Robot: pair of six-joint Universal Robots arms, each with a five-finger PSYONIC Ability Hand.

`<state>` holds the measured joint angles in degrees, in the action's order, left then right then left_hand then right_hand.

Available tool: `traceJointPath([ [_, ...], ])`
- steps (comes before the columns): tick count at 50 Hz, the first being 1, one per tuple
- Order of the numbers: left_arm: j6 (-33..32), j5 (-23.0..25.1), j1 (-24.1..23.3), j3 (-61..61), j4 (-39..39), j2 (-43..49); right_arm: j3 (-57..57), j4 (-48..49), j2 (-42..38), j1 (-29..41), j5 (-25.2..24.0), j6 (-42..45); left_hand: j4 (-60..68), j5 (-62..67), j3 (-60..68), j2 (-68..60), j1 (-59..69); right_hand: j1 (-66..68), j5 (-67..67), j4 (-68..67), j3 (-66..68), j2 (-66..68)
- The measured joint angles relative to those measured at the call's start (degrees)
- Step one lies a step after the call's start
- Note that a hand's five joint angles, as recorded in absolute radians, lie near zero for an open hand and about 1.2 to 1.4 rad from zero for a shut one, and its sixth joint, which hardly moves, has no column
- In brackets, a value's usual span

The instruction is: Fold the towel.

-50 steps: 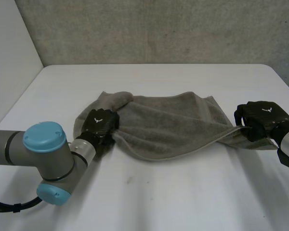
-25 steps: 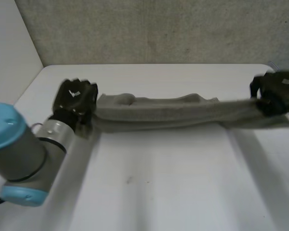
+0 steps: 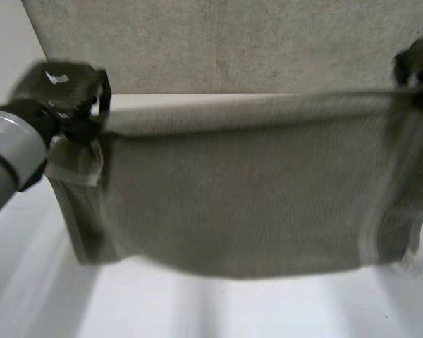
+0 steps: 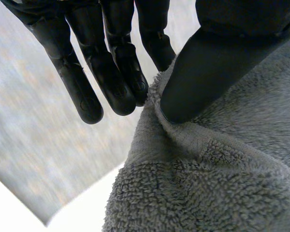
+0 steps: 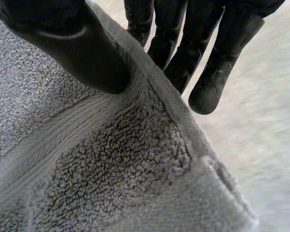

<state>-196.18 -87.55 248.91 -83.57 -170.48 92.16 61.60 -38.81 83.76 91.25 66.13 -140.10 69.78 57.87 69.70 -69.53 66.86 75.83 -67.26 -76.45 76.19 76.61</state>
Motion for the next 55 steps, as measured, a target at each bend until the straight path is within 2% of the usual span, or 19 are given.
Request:
traceJointPath([
  [6,-0.99,-0.06,1.03,7.78,1.68,13.54,-3.34,0.00,-10.16,7.87,7.71,3.76,0.00,0.11,0.00,-0.01,0.00,0.00,-0.01,0.00,0.00,0.00],
  [13,-3.95,-0.30,1.09,25.26,-0.44,24.21,-16.30,12.48,-19.30,13.78,15.31,1.33,0.01,0.11,0.05,-0.13,0.01,0.00,-0.01,0.00,0.00,0.27],
  [17,-4.07,-0.54,0.95,36.50,-7.24,25.80,-24.94,26.73,-20.75,14.69,18.59,-2.96,0.02,0.11,0.08,-0.16,0.01,0.00,-0.01,0.00,0.00,0.27],
  [20,-2.77,-0.75,0.93,39.89,-13.81,24.67,-27.45,34.74,-19.58,14.69,19.80,-5.39,0.02,0.12,0.08,-0.17,0.01,0.00,-0.01,0.00,0.00,0.27],
  [23,-1.14,-0.81,0.94,39.70,-18.59,23.09,-27.12,37.55,-18.14,14.60,20.16,-6.48,0.02,0.16,0.08,-0.18,0.01,0.00,-0.02,0.00,0.00,0.27],
  [27,1.50,-0.57,1.20,34.17,-22.84,20.49,-22.71,35.12,-16.03,14.47,19.89,-7.11,0.02,0.58,0.08,-0.18,0.01,0.00,-0.26,0.01,0.00,0.26],
  [31,2.60,-0.19,1.98,25.11,-23.29,18.82,-15.26,29.67,-14.90,14.32,19.00,-7.01,0.01,0.58,0.08,-0.18,0.01,0.00,-0.27,0.01,0.00,0.27],
  [37,2.71,1.33,3.94,6.08,-22.85,17.74,2.85,25.58,-12.78,13.79,14.75,-6.38,0.02,0.58,0.08,-0.18,0.01,0.00,-0.27,0.01,0.00,0.27],
  [39,2.55,2.88,4.71,-1.87,-23.14,18.15,11.51,26.67,-12.06,13.66,12.25,-6.00,0.01,0.58,0.08,-0.18,0.42,-0.01,-0.27,0.01,0.00,0.27],
  [44,1.44,6.53,5.80,-14.22,-25.44,20.49,26.22,32.45,-12.02,13.54,9.45,-4.85,0.02,0.58,0.08,-0.19,0.51,-0.01,-0.27,0.01,0.00,0.27],
  [52,-4.93,9.13,6.14,-23.51,-30.02,23.09,39.86,41.76,-12.33,10.93,8.53,-3.19,-2.06,0.27,-2.28,2.11,0.34,-0.01,-0.27,0.01,0.00,0.27],
  [55,-7.48,9.22,6.11,-24.55,-30.91,22.98,41.90,43.35,-12.00,9.85,8.37,-3.18,-8.74,-6.92,-8.65,8.74,-6.37,-0.01,-0.27,0.01,0.00,0.22],
])
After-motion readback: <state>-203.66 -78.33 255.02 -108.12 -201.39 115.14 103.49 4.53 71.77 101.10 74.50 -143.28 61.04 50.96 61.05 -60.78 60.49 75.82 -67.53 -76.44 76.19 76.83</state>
